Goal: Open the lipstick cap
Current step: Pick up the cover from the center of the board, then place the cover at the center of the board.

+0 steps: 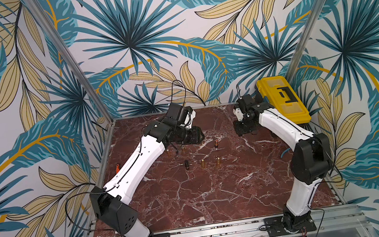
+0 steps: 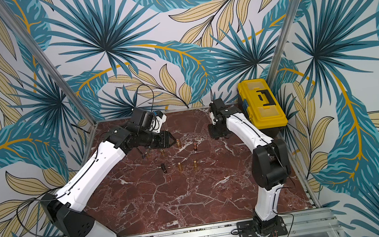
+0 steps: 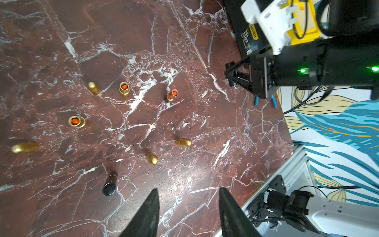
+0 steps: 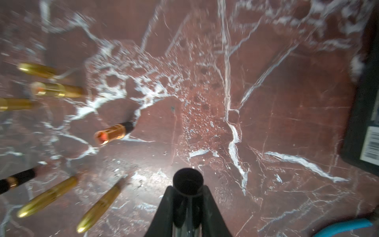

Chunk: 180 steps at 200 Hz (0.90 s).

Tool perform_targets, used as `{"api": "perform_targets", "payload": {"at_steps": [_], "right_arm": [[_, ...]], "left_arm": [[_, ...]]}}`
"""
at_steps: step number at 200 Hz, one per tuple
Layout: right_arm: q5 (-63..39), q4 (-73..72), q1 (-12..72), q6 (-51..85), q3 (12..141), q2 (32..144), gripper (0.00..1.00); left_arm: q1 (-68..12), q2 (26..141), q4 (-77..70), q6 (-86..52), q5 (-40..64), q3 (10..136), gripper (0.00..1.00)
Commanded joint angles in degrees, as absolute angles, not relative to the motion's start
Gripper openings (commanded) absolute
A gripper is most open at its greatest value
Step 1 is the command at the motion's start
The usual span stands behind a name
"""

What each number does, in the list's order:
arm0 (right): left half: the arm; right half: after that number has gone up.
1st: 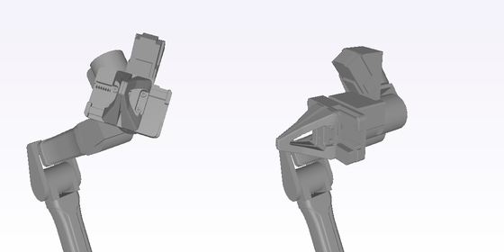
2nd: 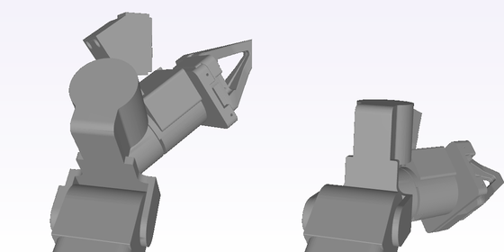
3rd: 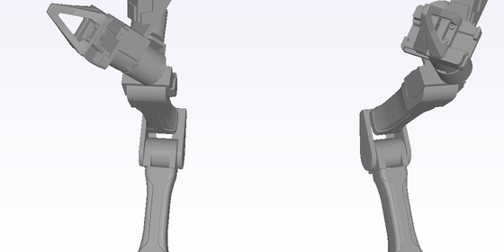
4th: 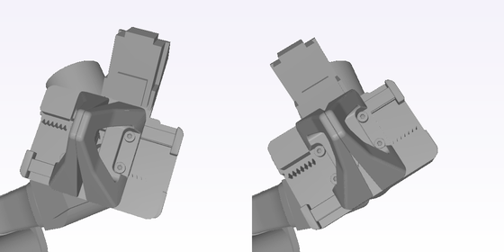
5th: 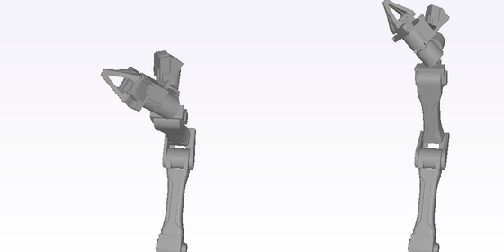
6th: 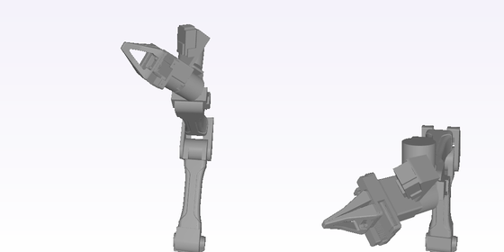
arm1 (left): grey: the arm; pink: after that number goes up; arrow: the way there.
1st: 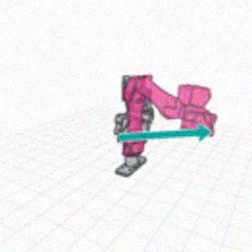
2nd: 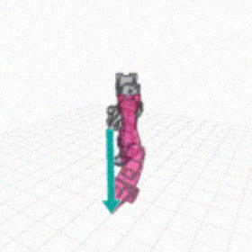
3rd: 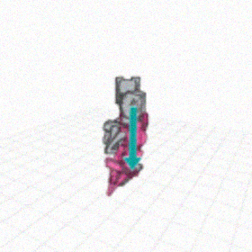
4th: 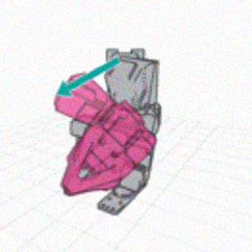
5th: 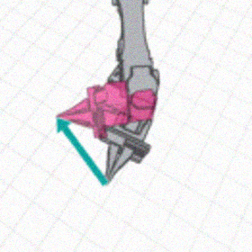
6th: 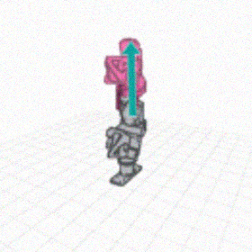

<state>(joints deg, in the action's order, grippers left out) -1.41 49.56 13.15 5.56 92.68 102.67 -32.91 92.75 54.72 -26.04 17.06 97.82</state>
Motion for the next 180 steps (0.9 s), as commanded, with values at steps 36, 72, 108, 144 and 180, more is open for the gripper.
{"api": "perform_targets", "payload": {"at_steps": [36, 72, 108, 144, 180], "right_arm": [[-16.93, 41.08, 13.17, 4.26, 79.53, 85.32, 0.14], [-24.32, 35.72, 13.97, 3.07, 70.87, 75.78, 0.17], [-23.70, 35.33, 15.44, 1.66, 68.84, 71.01, 0.18], [-19.64, 35.68, 18.24, -0.59, 69.33, 68.56, 0.18], [-13.90, 37.74, 22.36, -2.99, 70.89, 70.34, 0.18]], "left_arm": [[-28.19, 95.61, 52.01, -29.49, 33.33, 104.50, 0.55], [-28.83, 102.37, 52.03, -29.12, 42.42, 112.08, 0.57], [-33.13, 106.64, 52.03, -26.70, 45.52, 114.15, 0.57], [-34.46, 107.48, 52.03, -24.99, 45.73, 114.23, 0.57], [-35.22, 108.02, 52.03, -24.28, 47.03, 115.31, 0.57]]}}
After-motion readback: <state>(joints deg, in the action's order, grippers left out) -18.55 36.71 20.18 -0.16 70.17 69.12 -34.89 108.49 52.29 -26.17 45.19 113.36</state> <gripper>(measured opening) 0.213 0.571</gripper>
